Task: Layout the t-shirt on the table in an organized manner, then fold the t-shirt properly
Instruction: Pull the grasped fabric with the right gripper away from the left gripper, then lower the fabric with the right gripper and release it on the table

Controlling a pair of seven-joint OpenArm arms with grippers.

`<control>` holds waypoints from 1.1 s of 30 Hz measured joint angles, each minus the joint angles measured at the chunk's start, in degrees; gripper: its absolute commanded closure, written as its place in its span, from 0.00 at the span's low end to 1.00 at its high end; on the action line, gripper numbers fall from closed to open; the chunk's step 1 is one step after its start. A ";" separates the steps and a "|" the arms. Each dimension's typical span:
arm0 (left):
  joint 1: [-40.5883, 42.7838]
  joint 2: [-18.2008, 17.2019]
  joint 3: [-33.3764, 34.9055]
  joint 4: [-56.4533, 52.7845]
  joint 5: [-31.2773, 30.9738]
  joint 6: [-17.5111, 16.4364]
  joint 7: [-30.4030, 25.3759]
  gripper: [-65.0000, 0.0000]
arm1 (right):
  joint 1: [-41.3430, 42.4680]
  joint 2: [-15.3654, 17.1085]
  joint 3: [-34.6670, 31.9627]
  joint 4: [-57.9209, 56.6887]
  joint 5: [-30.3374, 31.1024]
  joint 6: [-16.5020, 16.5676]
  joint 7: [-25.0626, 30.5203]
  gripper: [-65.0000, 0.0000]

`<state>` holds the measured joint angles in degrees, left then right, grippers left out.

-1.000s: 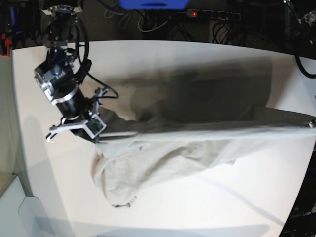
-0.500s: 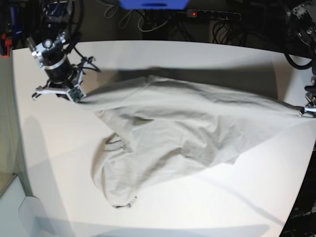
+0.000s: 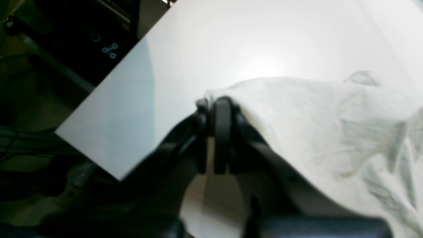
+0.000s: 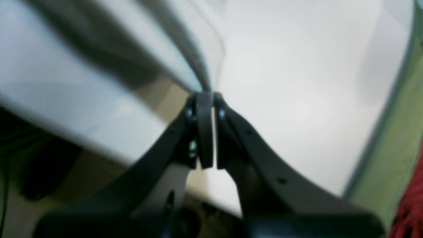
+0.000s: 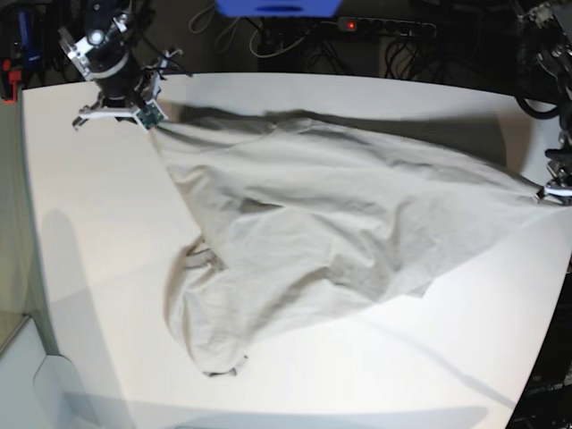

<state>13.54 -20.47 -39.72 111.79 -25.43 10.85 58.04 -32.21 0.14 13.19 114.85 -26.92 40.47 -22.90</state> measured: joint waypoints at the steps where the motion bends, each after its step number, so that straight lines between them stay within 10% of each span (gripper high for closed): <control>1: 0.15 -0.02 0.00 0.00 -0.11 0.00 0.02 0.99 | -1.57 0.02 -0.22 -0.04 -0.04 0.07 -0.31 1.00; 18: -1.01 -1.20 0.20 -1.14 -0.07 0.00 0.00 0.99 | -4.24 -0.17 0.48 -0.85 -0.09 0.02 -0.42 0.98; 33: 0.70 0.63 0.15 -0.96 -0.24 0.00 -0.17 0.99 | 4.48 -0.31 12.24 -0.92 -0.09 0.02 -0.83 0.47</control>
<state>14.24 -19.84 -39.57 110.83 -25.67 10.85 57.87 -27.73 -0.16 25.43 113.93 -27.00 40.49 -23.73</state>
